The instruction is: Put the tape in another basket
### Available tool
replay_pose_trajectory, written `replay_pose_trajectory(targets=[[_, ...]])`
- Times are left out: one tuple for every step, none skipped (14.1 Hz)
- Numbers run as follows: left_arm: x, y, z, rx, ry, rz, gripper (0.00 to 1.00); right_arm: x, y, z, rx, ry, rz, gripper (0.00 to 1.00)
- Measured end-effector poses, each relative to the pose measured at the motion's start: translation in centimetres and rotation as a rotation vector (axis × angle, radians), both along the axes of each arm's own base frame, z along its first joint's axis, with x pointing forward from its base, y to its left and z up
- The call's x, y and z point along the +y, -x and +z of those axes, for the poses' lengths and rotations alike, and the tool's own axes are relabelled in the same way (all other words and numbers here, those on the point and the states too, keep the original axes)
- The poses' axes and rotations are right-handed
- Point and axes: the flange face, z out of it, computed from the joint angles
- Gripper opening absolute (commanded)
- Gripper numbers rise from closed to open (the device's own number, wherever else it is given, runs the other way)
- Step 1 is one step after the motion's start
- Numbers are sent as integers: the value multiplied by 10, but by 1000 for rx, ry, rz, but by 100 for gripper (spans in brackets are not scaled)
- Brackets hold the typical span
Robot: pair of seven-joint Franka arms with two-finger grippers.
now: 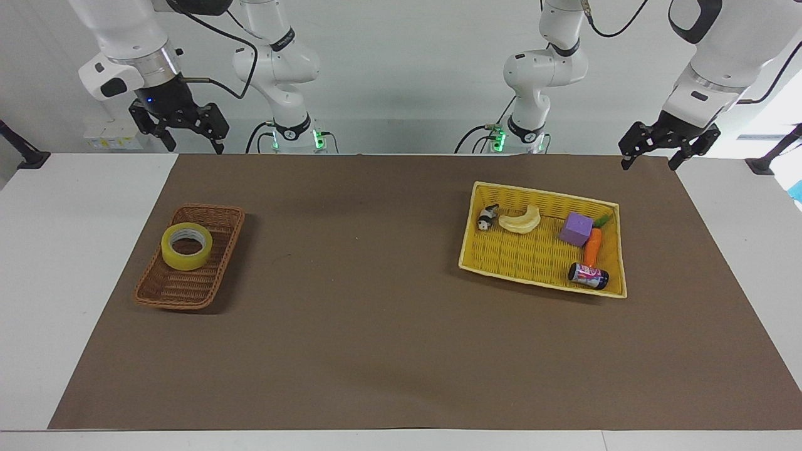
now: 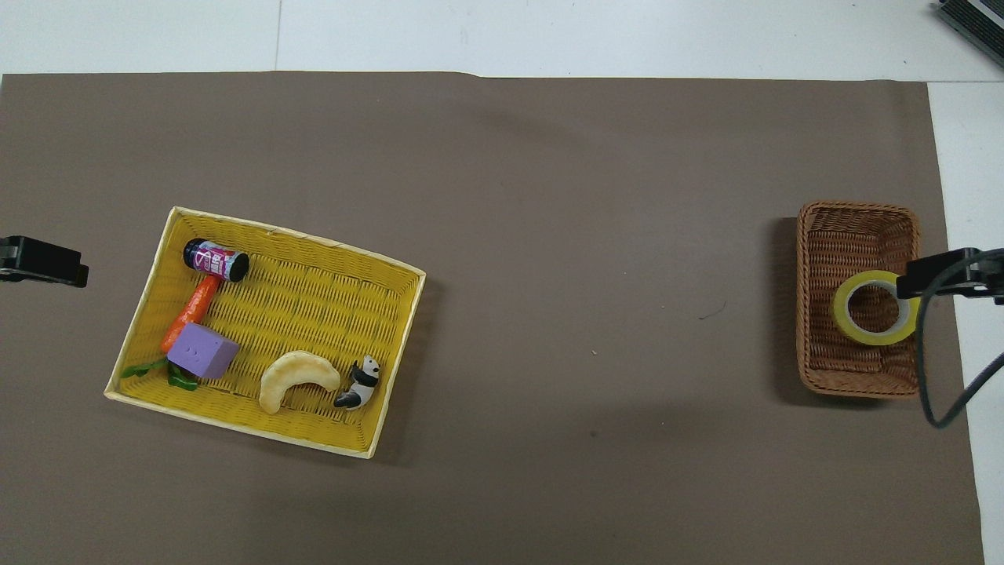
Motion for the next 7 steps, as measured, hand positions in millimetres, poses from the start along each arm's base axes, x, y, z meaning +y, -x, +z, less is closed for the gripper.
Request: replay_pose_trajectory(targets=[[0, 0, 0, 0, 0, 0, 100, 0, 0, 0, 0, 0, 5, 100], [0, 0, 0, 0, 0, 0, 100, 0, 0, 0, 0, 0, 6, 100], [0, 0, 0, 0, 0, 0, 100, -1, 0, 0, 0, 0, 6, 100], [0, 0, 0, 0, 0, 0, 100, -1, 0, 0, 0, -1, 5, 100], [0, 0, 0, 0, 0, 0, 100, -1, 0, 0, 0, -1, 5, 100], [0, 0, 0, 0, 0, 0, 100, -1, 0, 0, 0, -1, 5, 100], [0, 0, 0, 0, 0, 0, 100, -1, 0, 0, 0, -1, 5, 100]])
